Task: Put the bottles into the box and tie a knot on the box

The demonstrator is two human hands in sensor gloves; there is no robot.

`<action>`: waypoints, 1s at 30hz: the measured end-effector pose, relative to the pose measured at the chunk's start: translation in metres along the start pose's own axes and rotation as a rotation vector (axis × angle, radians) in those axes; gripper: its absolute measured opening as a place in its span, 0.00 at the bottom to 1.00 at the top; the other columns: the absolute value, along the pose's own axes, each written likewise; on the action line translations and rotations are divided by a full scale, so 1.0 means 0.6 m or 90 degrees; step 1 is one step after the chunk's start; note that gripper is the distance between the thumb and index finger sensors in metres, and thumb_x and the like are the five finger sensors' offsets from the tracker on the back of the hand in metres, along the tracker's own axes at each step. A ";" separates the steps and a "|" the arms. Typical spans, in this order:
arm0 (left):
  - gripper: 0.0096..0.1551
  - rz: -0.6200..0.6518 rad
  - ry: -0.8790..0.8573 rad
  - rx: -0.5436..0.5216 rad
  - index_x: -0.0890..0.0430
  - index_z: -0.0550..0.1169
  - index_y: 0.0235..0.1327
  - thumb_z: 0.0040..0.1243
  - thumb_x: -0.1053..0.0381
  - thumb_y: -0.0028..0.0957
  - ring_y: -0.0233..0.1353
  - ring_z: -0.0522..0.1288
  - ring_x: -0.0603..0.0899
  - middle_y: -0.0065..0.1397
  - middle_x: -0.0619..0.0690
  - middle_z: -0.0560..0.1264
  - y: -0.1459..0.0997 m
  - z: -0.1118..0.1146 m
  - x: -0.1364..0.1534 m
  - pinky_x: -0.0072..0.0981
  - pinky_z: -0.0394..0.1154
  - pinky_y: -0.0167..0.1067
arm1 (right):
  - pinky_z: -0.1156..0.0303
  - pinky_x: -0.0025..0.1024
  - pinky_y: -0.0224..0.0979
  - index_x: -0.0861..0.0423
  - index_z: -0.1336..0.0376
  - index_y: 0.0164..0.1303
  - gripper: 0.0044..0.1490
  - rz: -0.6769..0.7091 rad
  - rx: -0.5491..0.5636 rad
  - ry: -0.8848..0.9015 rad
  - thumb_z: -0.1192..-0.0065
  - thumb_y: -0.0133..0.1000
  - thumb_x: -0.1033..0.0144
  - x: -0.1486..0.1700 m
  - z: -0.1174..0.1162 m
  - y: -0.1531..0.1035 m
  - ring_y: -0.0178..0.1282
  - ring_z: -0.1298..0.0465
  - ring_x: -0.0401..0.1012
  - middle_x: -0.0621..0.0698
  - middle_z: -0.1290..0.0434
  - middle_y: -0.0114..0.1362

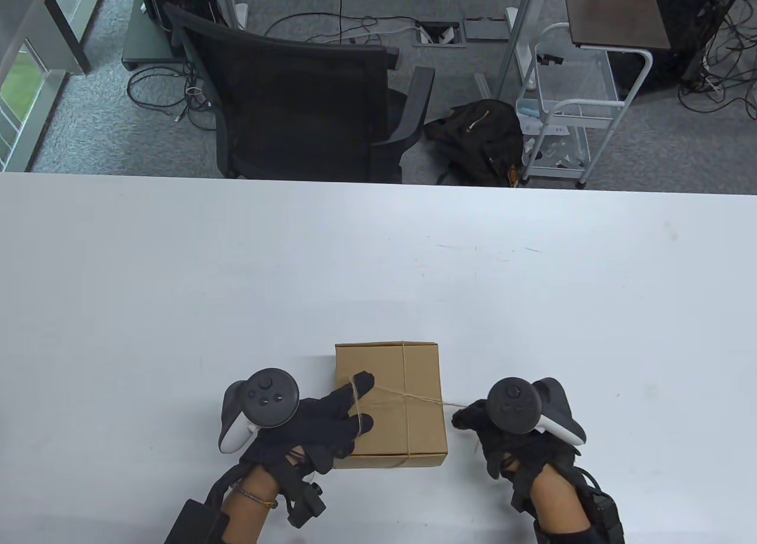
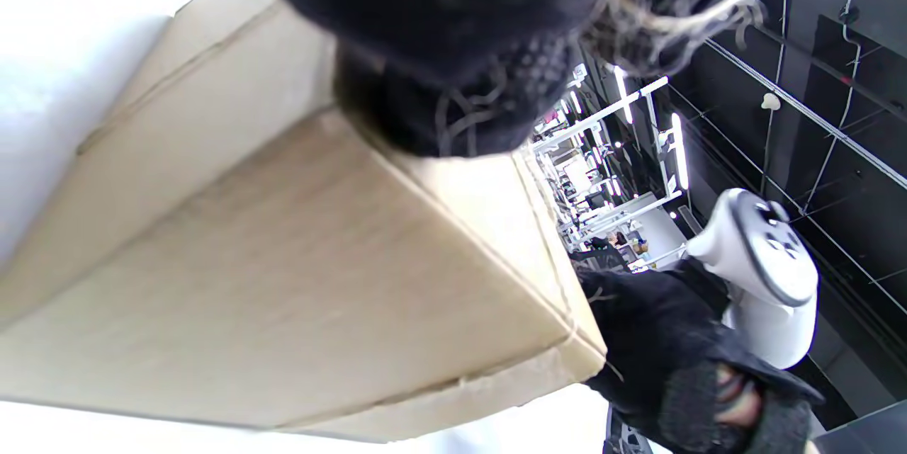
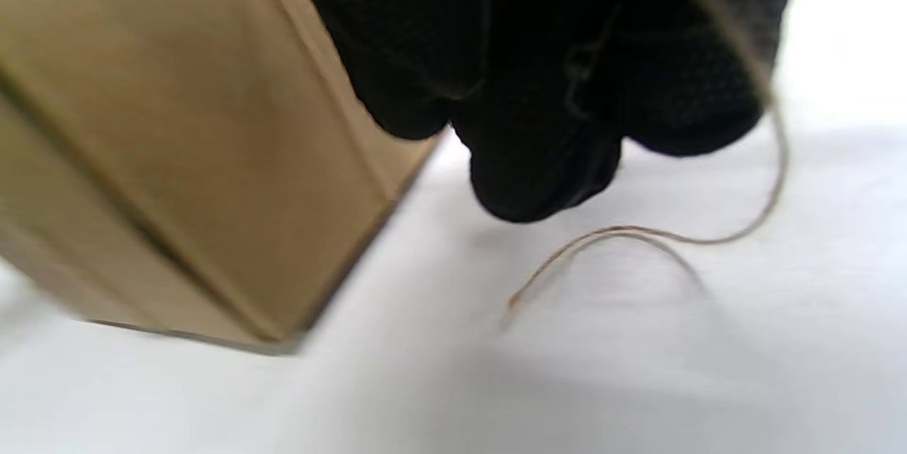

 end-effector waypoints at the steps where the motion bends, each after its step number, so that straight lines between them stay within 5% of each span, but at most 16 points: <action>1: 0.45 0.000 0.009 0.000 0.51 0.64 0.84 0.65 0.37 0.56 0.18 0.84 0.45 0.35 0.48 0.91 0.001 0.001 0.000 0.33 0.84 0.18 | 0.17 0.45 0.47 0.63 0.28 0.64 0.29 -0.025 0.026 0.007 0.32 0.50 0.76 0.003 -0.003 0.005 0.42 0.15 0.48 0.65 0.23 0.66; 3: 0.44 -0.001 0.013 0.004 0.51 0.64 0.83 0.65 0.38 0.56 0.18 0.84 0.45 0.34 0.47 0.91 0.002 0.005 -0.001 0.33 0.83 0.18 | 0.16 0.46 0.42 0.68 0.25 0.58 0.32 -0.094 0.116 0.041 0.32 0.54 0.58 0.012 -0.008 0.013 0.38 0.14 0.48 0.68 0.19 0.59; 7: 0.44 0.001 0.029 0.001 0.50 0.64 0.83 0.65 0.38 0.56 0.18 0.84 0.45 0.34 0.46 0.91 0.002 0.006 -0.005 0.33 0.83 0.18 | 0.14 0.40 0.29 0.67 0.17 0.38 0.38 -0.198 0.244 0.045 0.39 0.53 0.46 0.010 0.000 0.016 0.24 0.12 0.42 0.65 0.12 0.39; 10: 0.44 0.002 0.026 0.002 0.50 0.65 0.83 0.65 0.38 0.56 0.18 0.84 0.45 0.34 0.47 0.91 0.003 0.006 -0.005 0.33 0.83 0.18 | 0.14 0.38 0.29 0.65 0.17 0.38 0.43 -0.212 0.330 0.081 0.49 0.52 0.43 0.008 0.012 0.007 0.24 0.11 0.41 0.63 0.11 0.39; 16: 0.44 -0.009 -0.010 0.016 0.50 0.64 0.84 0.64 0.37 0.56 0.18 0.84 0.45 0.34 0.47 0.90 0.009 0.005 0.003 0.33 0.83 0.18 | 0.26 0.60 0.59 0.67 0.31 0.66 0.52 0.012 0.406 0.222 0.57 0.51 0.38 -0.009 0.021 0.000 0.58 0.22 0.61 0.69 0.27 0.68; 18: 0.44 -0.013 -0.014 0.021 0.50 0.64 0.84 0.64 0.37 0.56 0.19 0.84 0.45 0.34 0.47 0.91 0.011 0.005 0.005 0.33 0.84 0.18 | 0.43 0.65 0.72 0.64 0.43 0.77 0.54 0.144 0.352 0.262 0.55 0.50 0.37 -0.030 0.018 0.009 0.76 0.42 0.65 0.66 0.43 0.81; 21: 0.44 -0.018 -0.024 0.023 0.51 0.64 0.84 0.63 0.37 0.57 0.19 0.84 0.45 0.35 0.47 0.90 0.012 0.007 0.004 0.33 0.84 0.19 | 0.58 0.66 0.76 0.59 0.47 0.80 0.54 0.265 0.308 0.241 0.51 0.49 0.36 -0.062 0.013 0.013 0.82 0.57 0.60 0.59 0.49 0.85; 30: 0.43 -0.057 -0.033 0.024 0.55 0.67 0.82 0.63 0.37 0.58 0.19 0.84 0.45 0.34 0.47 0.90 0.011 0.004 0.011 0.33 0.84 0.19 | 0.63 0.71 0.75 0.51 0.35 0.74 0.47 0.391 0.241 0.091 0.40 0.46 0.38 -0.130 0.003 -0.004 0.84 0.56 0.56 0.51 0.41 0.84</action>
Point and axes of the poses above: the tracker on the back of each hand, its own x axis roughly to the little-finger side, its own y axis roughly from the wrist to the fingertips, z = x × y, the point moved 3 cm from there along y, roughly from the wrist to the fingertips
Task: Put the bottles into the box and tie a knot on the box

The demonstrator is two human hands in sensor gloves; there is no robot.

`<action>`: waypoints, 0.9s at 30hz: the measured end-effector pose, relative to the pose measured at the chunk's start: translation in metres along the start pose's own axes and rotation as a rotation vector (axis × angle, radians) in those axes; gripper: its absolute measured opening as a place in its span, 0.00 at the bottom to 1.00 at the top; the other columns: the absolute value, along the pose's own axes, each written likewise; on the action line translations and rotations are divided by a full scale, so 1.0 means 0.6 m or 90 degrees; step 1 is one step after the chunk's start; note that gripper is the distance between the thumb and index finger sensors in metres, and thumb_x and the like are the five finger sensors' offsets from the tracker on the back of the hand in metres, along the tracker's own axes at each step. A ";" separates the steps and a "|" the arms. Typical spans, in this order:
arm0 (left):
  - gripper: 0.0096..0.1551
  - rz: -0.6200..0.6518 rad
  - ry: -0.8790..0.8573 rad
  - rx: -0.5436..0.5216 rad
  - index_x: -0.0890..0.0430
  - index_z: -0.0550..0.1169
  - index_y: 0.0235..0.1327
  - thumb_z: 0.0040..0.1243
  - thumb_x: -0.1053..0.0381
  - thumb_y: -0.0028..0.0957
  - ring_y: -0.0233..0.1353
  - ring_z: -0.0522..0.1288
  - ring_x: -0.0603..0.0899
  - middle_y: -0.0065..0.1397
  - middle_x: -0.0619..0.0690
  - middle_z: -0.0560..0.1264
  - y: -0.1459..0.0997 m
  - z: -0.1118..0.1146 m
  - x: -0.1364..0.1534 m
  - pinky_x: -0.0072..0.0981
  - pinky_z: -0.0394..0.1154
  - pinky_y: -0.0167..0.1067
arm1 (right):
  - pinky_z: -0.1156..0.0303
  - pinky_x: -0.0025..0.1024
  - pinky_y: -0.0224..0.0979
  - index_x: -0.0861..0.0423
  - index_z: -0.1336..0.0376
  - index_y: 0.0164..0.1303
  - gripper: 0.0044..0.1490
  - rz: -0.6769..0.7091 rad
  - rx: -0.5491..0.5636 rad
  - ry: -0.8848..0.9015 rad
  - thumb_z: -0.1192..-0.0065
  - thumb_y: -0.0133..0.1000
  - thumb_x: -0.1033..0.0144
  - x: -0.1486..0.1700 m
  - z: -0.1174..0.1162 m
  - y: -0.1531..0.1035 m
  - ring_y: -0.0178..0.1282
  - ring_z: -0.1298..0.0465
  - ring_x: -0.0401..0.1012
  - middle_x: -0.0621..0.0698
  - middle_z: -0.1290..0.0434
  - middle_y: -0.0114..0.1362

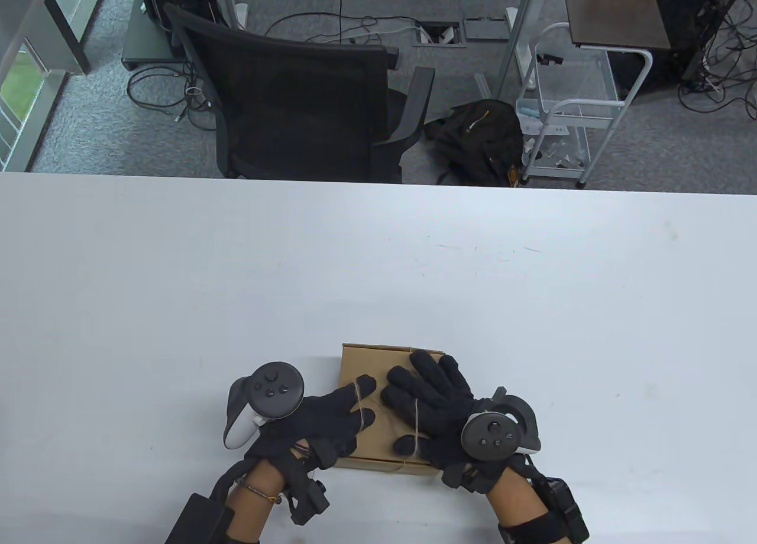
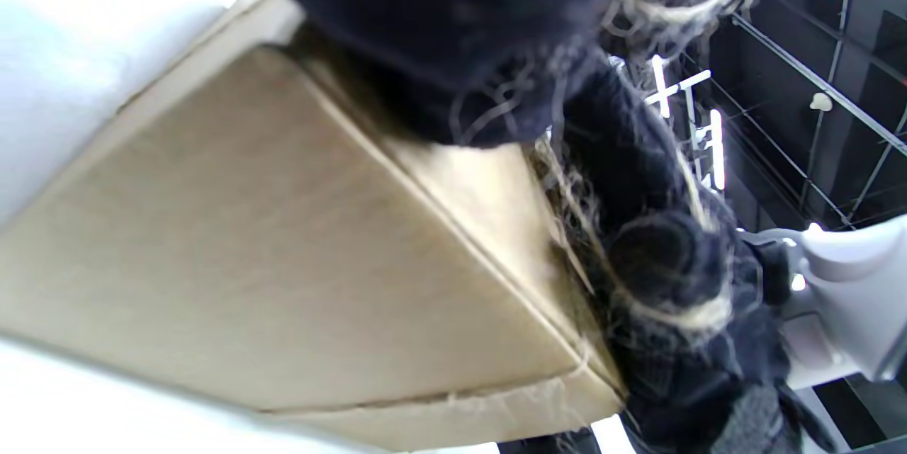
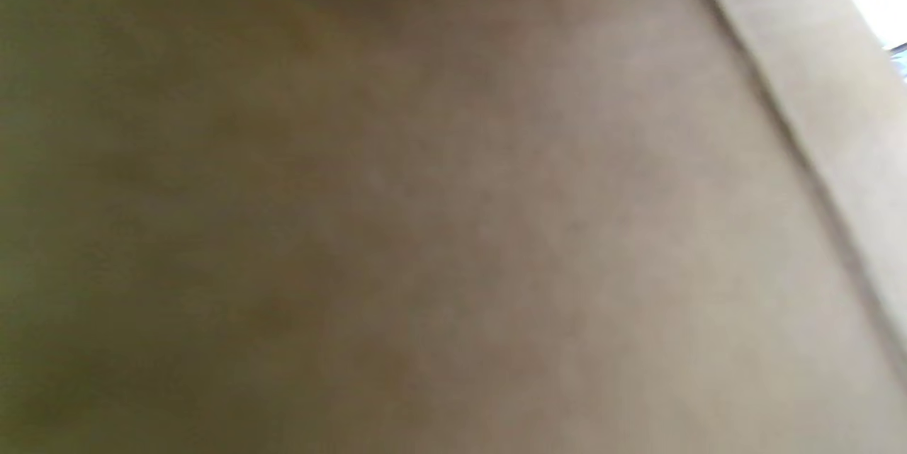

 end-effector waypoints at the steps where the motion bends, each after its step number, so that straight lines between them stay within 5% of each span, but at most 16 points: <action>1: 0.43 -0.005 0.002 0.000 0.56 0.67 0.82 0.63 0.37 0.58 0.19 0.84 0.45 0.34 0.47 0.90 0.000 0.000 0.000 0.33 0.84 0.19 | 0.63 0.72 0.75 0.50 0.35 0.74 0.46 0.011 0.001 -0.004 0.39 0.46 0.38 -0.004 0.001 0.001 0.84 0.55 0.56 0.50 0.41 0.84; 7: 0.41 0.018 0.075 -0.073 0.56 0.72 0.79 0.65 0.37 0.56 0.20 0.84 0.45 0.36 0.49 0.91 -0.010 -0.006 -0.026 0.33 0.84 0.20 | 0.65 0.73 0.73 0.51 0.30 0.68 0.40 -0.001 -0.022 0.023 0.36 0.48 0.43 -0.012 -0.008 0.004 0.83 0.48 0.56 0.48 0.34 0.81; 12: 0.38 0.115 0.403 -0.220 0.51 0.77 0.75 0.71 0.39 0.51 0.20 0.84 0.46 0.43 0.51 0.89 -0.032 0.025 -0.102 0.34 0.84 0.21 | 0.73 0.69 0.72 0.55 0.27 0.66 0.42 -0.044 -0.008 0.147 0.40 0.49 0.39 -0.004 -0.013 0.005 0.83 0.48 0.56 0.51 0.32 0.80; 16: 0.36 0.153 0.545 -0.259 0.48 0.77 0.74 0.69 0.40 0.52 0.20 0.84 0.45 0.44 0.49 0.88 -0.041 0.056 -0.134 0.33 0.84 0.21 | 0.74 0.67 0.72 0.55 0.27 0.64 0.43 -0.067 0.003 0.157 0.42 0.50 0.36 -0.002 -0.013 0.003 0.83 0.49 0.54 0.51 0.32 0.80; 23: 0.35 0.207 0.608 -0.255 0.46 0.75 0.75 0.69 0.43 0.52 0.21 0.84 0.45 0.43 0.51 0.87 -0.050 0.084 -0.152 0.34 0.84 0.22 | 0.77 0.65 0.71 0.55 0.26 0.62 0.43 -0.092 -0.009 0.183 0.42 0.49 0.35 -0.005 -0.016 0.004 0.84 0.51 0.54 0.52 0.34 0.81; 27: 0.34 0.272 0.527 -0.230 0.44 0.76 0.74 0.72 0.46 0.51 0.23 0.85 0.47 0.42 0.53 0.87 -0.050 0.078 -0.148 0.36 0.84 0.24 | 0.79 0.62 0.70 0.56 0.26 0.63 0.45 -0.098 -0.020 0.224 0.40 0.49 0.33 0.001 -0.019 0.003 0.84 0.53 0.54 0.52 0.35 0.81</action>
Point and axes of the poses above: the tracker on the back of each hand, its own x axis roughly to the little-finger side, its own y axis roughly from the wrist to the fingertips, z = x × y, the point moved 3 cm from there along y, roughly from the wrist to the fingertips
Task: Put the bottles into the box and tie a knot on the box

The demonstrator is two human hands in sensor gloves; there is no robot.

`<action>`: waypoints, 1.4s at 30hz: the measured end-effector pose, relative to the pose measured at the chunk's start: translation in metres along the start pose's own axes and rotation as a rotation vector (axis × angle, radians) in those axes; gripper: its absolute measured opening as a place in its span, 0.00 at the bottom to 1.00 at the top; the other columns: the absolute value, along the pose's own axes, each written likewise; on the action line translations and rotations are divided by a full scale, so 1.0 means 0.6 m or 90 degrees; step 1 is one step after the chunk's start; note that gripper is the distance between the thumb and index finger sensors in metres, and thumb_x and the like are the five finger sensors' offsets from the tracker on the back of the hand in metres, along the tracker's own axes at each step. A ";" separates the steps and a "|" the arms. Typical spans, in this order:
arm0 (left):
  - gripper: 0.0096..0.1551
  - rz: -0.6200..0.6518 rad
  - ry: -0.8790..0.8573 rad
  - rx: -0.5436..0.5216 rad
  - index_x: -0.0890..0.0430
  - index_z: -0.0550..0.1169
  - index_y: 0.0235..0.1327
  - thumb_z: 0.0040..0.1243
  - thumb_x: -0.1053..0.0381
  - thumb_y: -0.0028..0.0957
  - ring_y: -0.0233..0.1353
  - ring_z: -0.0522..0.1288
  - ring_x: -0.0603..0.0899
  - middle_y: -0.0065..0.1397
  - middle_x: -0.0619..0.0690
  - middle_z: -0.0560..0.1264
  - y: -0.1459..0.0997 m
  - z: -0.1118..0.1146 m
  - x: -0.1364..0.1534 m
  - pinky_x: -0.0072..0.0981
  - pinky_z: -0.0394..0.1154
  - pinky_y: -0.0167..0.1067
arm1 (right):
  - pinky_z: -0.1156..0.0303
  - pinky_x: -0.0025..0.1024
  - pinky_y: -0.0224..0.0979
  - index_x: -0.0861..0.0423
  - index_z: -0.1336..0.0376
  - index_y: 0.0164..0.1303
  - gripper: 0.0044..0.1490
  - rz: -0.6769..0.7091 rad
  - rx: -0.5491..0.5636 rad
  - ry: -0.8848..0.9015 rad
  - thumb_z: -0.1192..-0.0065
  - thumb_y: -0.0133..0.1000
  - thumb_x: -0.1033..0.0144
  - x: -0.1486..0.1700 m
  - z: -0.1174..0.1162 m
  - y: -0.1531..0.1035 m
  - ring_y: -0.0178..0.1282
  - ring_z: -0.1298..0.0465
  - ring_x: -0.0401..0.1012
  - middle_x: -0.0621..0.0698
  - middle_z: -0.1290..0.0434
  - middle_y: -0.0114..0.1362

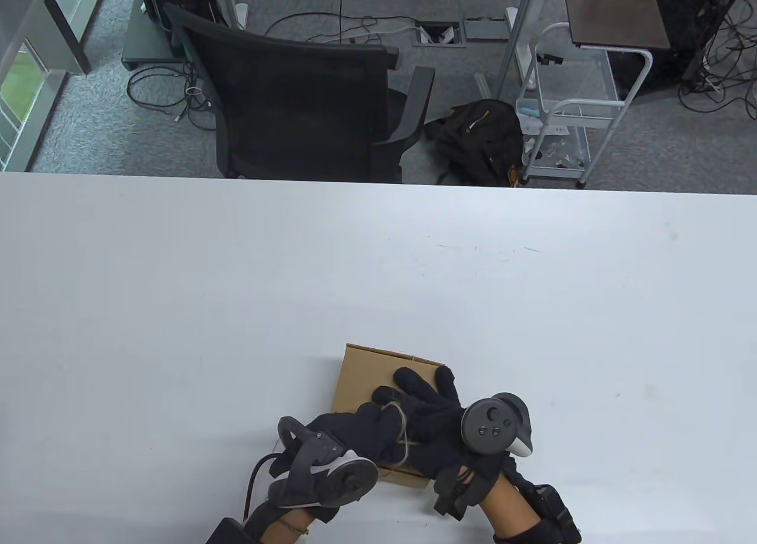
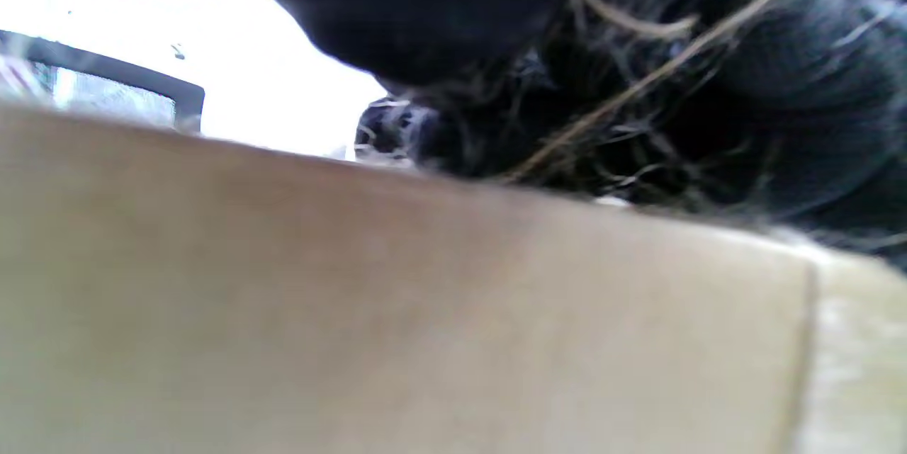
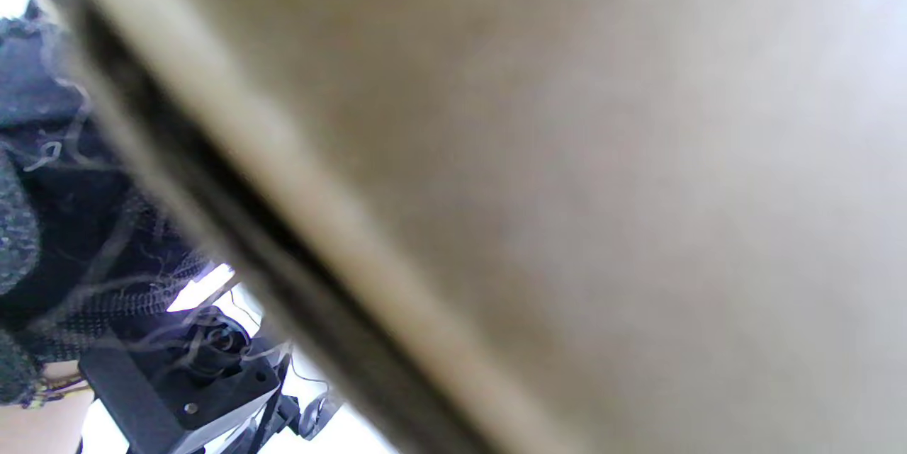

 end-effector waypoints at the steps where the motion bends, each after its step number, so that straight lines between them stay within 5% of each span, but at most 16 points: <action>1: 0.33 0.016 -0.015 -0.004 0.44 0.77 0.73 0.73 0.47 0.51 0.23 0.85 0.48 0.41 0.54 0.87 0.001 0.001 0.001 0.37 0.84 0.24 | 0.80 0.61 0.70 0.57 0.26 0.63 0.45 -0.005 -0.005 0.006 0.39 0.49 0.34 -0.001 -0.001 0.000 0.84 0.53 0.54 0.53 0.35 0.81; 8: 0.26 0.073 -0.114 -0.016 0.46 0.85 0.63 0.76 0.49 0.50 0.28 0.86 0.49 0.45 0.52 0.86 0.001 -0.002 0.012 0.39 0.85 0.29 | 0.82 0.60 0.69 0.57 0.26 0.63 0.47 -0.005 -0.021 0.020 0.40 0.48 0.31 0.001 -0.003 -0.001 0.84 0.55 0.53 0.53 0.37 0.82; 18: 0.25 0.036 0.040 -0.062 0.50 0.83 0.63 0.71 0.47 0.51 0.34 0.87 0.51 0.50 0.51 0.85 -0.004 0.000 -0.009 0.41 0.85 0.35 | 0.80 0.61 0.70 0.64 0.25 0.61 0.49 -0.024 0.042 0.023 0.43 0.50 0.34 0.003 -0.001 -0.006 0.84 0.52 0.54 0.54 0.33 0.80; 30: 0.26 0.014 0.047 -0.067 0.52 0.84 0.59 0.76 0.48 0.47 0.35 0.88 0.52 0.51 0.51 0.87 -0.007 -0.001 0.012 0.42 0.86 0.36 | 0.71 0.71 0.71 0.70 0.22 0.54 0.32 -0.012 0.111 -0.045 0.38 0.54 0.60 -0.019 0.011 -0.010 0.80 0.42 0.60 0.60 0.27 0.75; 34: 0.25 0.004 0.029 -0.068 0.50 0.85 0.59 0.76 0.47 0.48 0.38 0.89 0.54 0.53 0.51 0.87 -0.008 -0.006 0.022 0.44 0.86 0.39 | 0.64 0.74 0.71 0.65 0.19 0.49 0.27 0.017 0.156 -0.146 0.33 0.52 0.61 -0.033 0.025 -0.016 0.75 0.33 0.60 0.60 0.23 0.71; 42: 0.24 -0.005 -0.016 -0.064 0.49 0.88 0.57 0.76 0.46 0.47 0.52 0.87 0.60 0.63 0.54 0.84 -0.017 -0.008 0.055 0.53 0.83 0.51 | 0.62 0.76 0.71 0.62 0.17 0.47 0.23 -0.004 0.189 -0.181 0.26 0.49 0.63 -0.023 0.055 -0.036 0.73 0.31 0.61 0.60 0.22 0.70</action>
Point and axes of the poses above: the tracker on the back of each hand, its own x axis roughly to the little-finger side, its own y axis roughly from the wrist to the fingertips, z = x × y, the point moved 3 cm from there along y, roughly from the wrist to the fingertips
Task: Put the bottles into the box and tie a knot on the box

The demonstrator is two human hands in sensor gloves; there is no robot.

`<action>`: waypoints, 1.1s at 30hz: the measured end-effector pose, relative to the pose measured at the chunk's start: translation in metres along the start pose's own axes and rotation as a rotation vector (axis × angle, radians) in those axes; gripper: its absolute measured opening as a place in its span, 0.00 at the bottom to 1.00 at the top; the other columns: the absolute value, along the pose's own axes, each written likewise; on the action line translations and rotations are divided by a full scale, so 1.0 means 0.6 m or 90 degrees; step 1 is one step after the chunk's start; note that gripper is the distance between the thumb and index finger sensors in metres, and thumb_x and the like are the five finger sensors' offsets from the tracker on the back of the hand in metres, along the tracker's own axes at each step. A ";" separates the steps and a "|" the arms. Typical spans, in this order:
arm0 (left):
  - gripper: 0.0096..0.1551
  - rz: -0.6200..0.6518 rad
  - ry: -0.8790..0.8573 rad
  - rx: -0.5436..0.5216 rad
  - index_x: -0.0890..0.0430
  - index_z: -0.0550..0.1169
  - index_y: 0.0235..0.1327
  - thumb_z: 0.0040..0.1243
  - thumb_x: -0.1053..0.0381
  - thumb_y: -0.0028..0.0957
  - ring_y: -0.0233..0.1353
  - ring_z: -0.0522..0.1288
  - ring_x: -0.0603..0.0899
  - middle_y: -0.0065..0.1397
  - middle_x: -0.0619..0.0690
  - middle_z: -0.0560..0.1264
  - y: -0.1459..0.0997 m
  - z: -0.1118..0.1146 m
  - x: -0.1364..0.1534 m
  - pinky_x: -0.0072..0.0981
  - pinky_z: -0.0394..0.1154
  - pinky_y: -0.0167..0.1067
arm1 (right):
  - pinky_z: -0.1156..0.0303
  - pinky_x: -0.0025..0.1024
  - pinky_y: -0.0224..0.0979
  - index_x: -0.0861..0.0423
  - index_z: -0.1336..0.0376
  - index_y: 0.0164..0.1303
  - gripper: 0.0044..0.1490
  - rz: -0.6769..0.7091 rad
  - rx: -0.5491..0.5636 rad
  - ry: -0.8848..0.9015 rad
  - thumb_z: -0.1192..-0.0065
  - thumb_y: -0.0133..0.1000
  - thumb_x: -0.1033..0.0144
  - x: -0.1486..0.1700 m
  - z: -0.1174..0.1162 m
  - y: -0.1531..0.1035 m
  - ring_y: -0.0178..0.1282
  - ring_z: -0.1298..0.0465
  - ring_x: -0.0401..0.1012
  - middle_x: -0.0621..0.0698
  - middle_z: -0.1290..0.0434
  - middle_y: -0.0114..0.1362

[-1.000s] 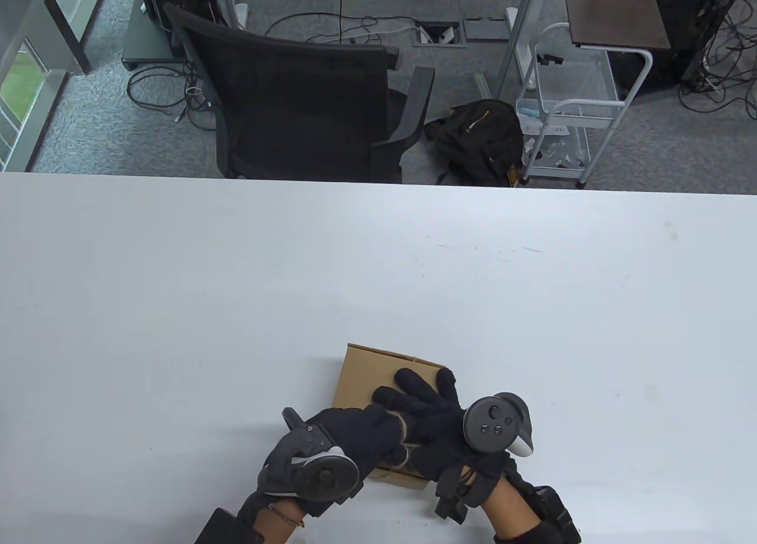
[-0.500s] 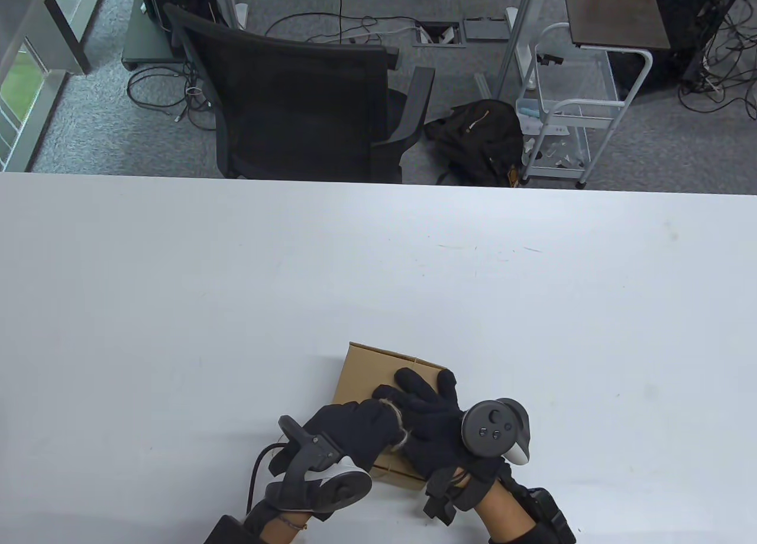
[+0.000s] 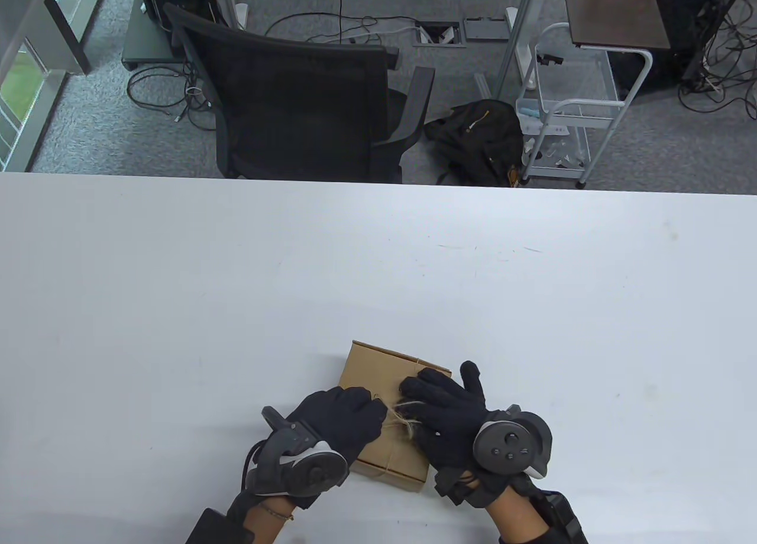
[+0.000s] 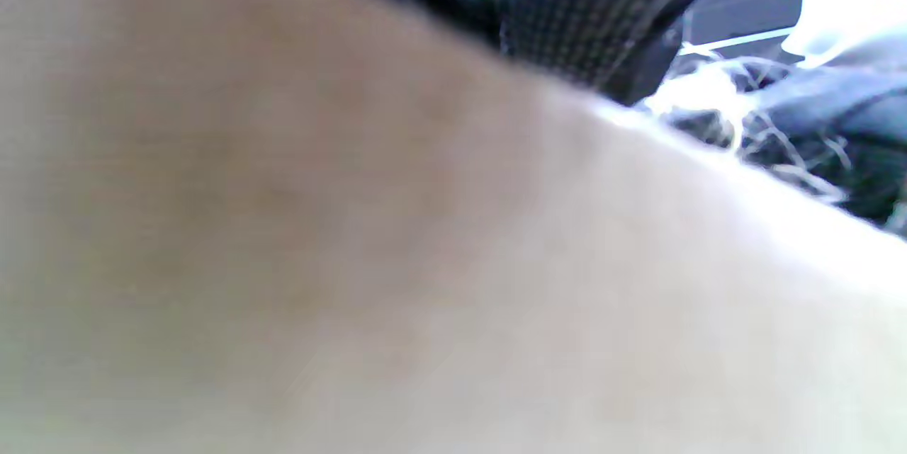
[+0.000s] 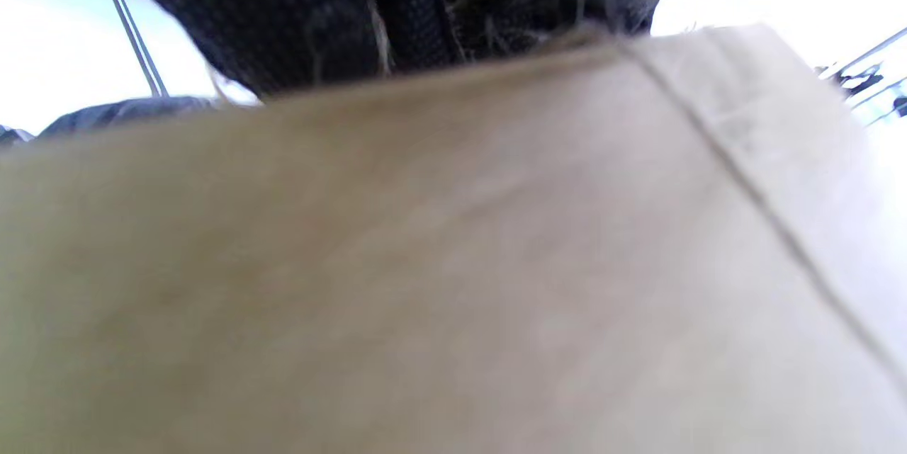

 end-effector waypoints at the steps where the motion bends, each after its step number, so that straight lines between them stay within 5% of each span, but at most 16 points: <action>1: 0.24 -0.003 0.000 0.003 0.50 0.88 0.56 0.76 0.46 0.47 0.53 0.87 0.60 0.64 0.54 0.84 -0.001 0.000 0.003 0.54 0.83 0.52 | 0.62 0.76 0.71 0.62 0.17 0.46 0.23 0.002 0.000 -0.003 0.25 0.49 0.63 0.001 0.003 -0.001 0.72 0.30 0.61 0.60 0.22 0.70; 9: 0.24 -0.028 0.017 -0.002 0.51 0.89 0.54 0.78 0.46 0.45 0.59 0.84 0.62 0.68 0.54 0.82 -0.007 -0.016 0.029 0.60 0.79 0.59 | 0.59 0.76 0.71 0.62 0.16 0.44 0.22 -0.004 0.022 -0.073 0.24 0.48 0.63 0.006 0.031 -0.009 0.71 0.29 0.61 0.60 0.21 0.69; 17: 0.23 -0.071 0.040 0.023 0.51 0.90 0.52 0.77 0.46 0.45 0.61 0.84 0.63 0.68 0.54 0.82 -0.016 -0.023 0.067 0.63 0.77 0.61 | 0.46 0.74 0.71 0.62 0.16 0.44 0.22 -0.016 -0.007 -0.244 0.23 0.47 0.64 -0.003 0.054 -0.009 0.65 0.23 0.60 0.61 0.18 0.65; 23: 0.24 -0.094 0.055 0.036 0.51 0.90 0.52 0.77 0.45 0.45 0.61 0.84 0.64 0.69 0.54 0.82 -0.018 -0.023 0.079 0.63 0.77 0.61 | 0.44 0.72 0.71 0.60 0.15 0.42 0.21 -0.090 -0.116 -0.375 0.22 0.46 0.63 0.001 0.040 -0.006 0.63 0.21 0.58 0.60 0.17 0.63; 33: 0.24 -0.152 0.054 0.062 0.51 0.89 0.54 0.75 0.45 0.47 0.62 0.83 0.64 0.70 0.56 0.81 -0.024 -0.012 0.111 0.65 0.76 0.62 | 0.50 0.73 0.73 0.60 0.16 0.46 0.23 -0.165 -0.232 -0.344 0.22 0.46 0.64 0.053 0.023 -0.009 0.71 0.29 0.62 0.62 0.23 0.72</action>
Point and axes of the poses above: the tracker on the back of each hand, its own x axis roughly to the little-finger side, its own y axis roughly from the wrist to the fingertips, z = x × y, the point moved 3 cm from there along y, roughly from the wrist to the fingertips
